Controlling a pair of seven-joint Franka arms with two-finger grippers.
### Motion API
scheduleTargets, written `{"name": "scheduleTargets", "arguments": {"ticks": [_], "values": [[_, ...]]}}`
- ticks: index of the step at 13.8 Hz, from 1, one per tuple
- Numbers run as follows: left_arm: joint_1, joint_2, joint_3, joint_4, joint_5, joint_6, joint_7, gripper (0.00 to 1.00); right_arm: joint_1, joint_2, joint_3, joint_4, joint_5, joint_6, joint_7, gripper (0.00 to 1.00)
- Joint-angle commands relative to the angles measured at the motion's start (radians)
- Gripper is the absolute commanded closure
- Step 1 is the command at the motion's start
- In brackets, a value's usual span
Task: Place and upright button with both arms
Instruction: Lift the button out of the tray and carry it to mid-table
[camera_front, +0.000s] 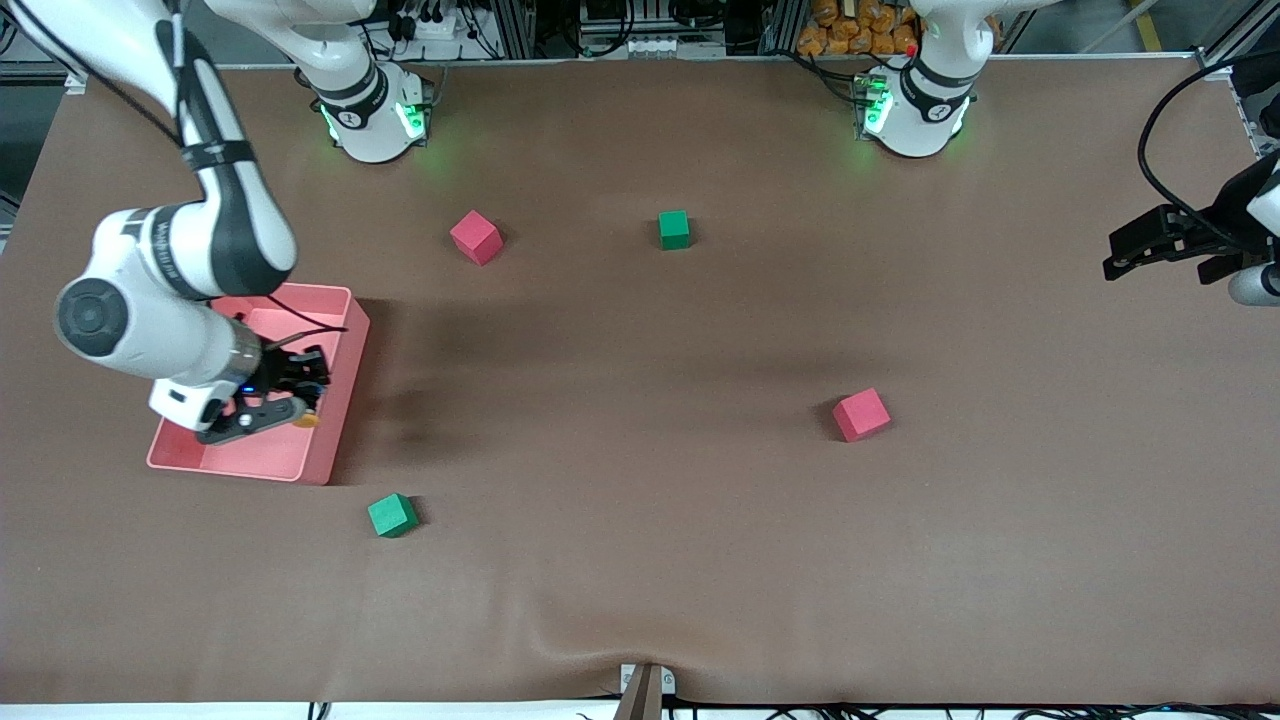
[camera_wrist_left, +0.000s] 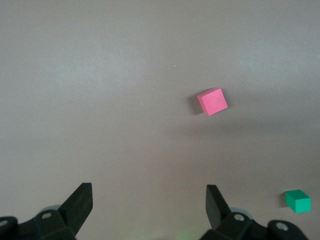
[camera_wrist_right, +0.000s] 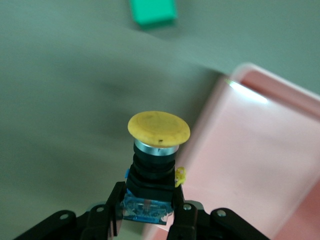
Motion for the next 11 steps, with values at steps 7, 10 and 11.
{"name": "scheduleTargets", "arguments": {"ticks": [7, 10, 11], "values": [[0.003, -0.001, -0.010, -0.003, 0.003, -0.006, -0.012, 0.00, 0.352, 0.191, -0.009, 0.298, 0.112, -0.008, 0.252, 1.00], [0.002, 0.002, -0.010, -0.005, 0.003, -0.006, -0.012, 0.00, 0.436, 0.286, -0.010, 0.395, 0.102, 0.001, 0.321, 1.00], [0.002, 0.002, -0.010, -0.005, 0.003, -0.006, -0.012, 0.00, 0.465, 0.317, -0.010, 0.427, 0.101, 0.012, 0.352, 1.00]]}}
